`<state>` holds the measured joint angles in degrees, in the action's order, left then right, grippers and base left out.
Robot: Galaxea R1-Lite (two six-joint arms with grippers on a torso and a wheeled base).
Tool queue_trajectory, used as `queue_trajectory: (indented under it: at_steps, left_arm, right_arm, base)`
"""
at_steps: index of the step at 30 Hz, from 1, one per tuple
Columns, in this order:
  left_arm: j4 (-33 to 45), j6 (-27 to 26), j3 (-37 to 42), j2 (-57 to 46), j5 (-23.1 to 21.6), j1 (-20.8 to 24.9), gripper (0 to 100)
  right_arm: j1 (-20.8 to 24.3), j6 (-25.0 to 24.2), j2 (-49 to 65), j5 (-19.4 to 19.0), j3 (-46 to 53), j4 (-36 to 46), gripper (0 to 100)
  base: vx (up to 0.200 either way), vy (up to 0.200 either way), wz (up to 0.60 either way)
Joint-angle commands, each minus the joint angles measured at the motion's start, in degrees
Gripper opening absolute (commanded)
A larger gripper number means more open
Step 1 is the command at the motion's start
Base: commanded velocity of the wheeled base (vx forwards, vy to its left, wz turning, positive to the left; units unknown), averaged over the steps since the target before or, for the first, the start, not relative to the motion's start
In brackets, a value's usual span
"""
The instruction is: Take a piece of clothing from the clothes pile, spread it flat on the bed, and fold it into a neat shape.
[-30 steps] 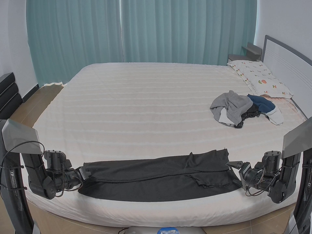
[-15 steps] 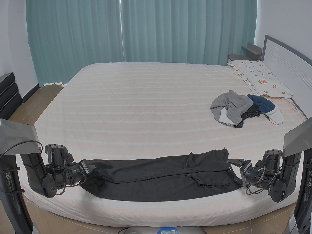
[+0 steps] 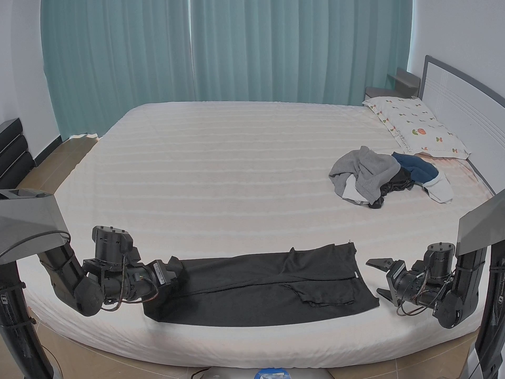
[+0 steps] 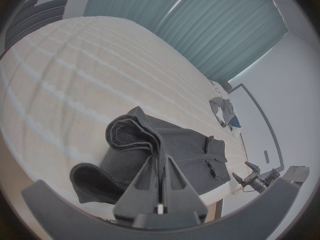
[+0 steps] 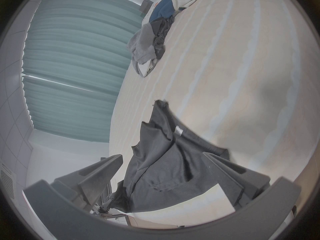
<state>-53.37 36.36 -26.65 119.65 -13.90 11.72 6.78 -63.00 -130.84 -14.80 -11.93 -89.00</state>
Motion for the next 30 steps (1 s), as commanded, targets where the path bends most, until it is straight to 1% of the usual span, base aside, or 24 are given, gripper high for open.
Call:
queue_trajectory:
  at_steps: [1,6,9,12,13,14,16,21,25,29,30]
  left_arm:
    - [7.4,0.02,-7.1,-4.6,2.56,5.16,0]
    - [17.25,0.37,-14.31,-4.69,5.55,9.73,0]
    - [21.64,3.01,-18.7,-4.16,6.69,12.81,0]
    - [25.33,4.68,-22.39,-3.9,7.31,15.44,0]
    - [25.33,4.68,-22.39,-3.9,7.31,15.44,0]
    - [28.32,4.86,-24.86,-3.2,7.31,17.29,0]
    - [30.52,4.94,-26.88,-2.14,7.39,18.96,0]
    - [34.12,4.94,-31.53,1.02,7.92,21.6,0]
    - [34.74,4.94,-34.61,4.19,9.24,23.09,0]
    - [34.74,5.03,-37.86,7.88,12.67,23.79,0]
    - [34.74,5.03,-37.86,7.88,12.67,23.79,0]
  right_arm:
    - [0.08,-0.02,-0.12,0.03,-0.02,-0.73,100]
    - [0.08,-0.02,-0.12,0.03,-0.02,-0.73,100]
    - [0.08,0.07,-0.2,0.03,-0.02,-0.73,100]
    - [0.17,0.07,-0.2,0.03,-0.02,-0.73,100]
    - [0.17,0.07,-0.2,0.03,-0.02,-0.73,100]
    - [0.17,0.07,-0.2,0.03,-0.02,-0.73,100]
    - [0.17,0.07,-0.2,0.03,-0.02,-0.73,100]
    - [0.25,0.16,-0.29,0.03,0.07,-0.73,100]
    - [0.25,0.16,-0.29,0.12,0.07,-0.73,100]
    - [0.25,0.16,-0.29,0.12,0.07,-0.73,100]
    - [0.25,0.16,-0.29,0.12,0.07,-0.73,100]
  base:
    - [0.0,-0.2,0.0]
    - [0.0,-0.2,0.0]
    - [0.0,-0.2,0.0]
    - [0.0,-0.2,0.0]
    - [0.0,-0.2,0.0]
    - [0.0,-0.2,0.0]
    - [0.0,-0.2,0.0]
    - [0.0,-0.2,0.0]
    - [0.0,-0.2,0.0]
    - [0.0,0.0,0.0]
    - [0.0,0.0,0.0]
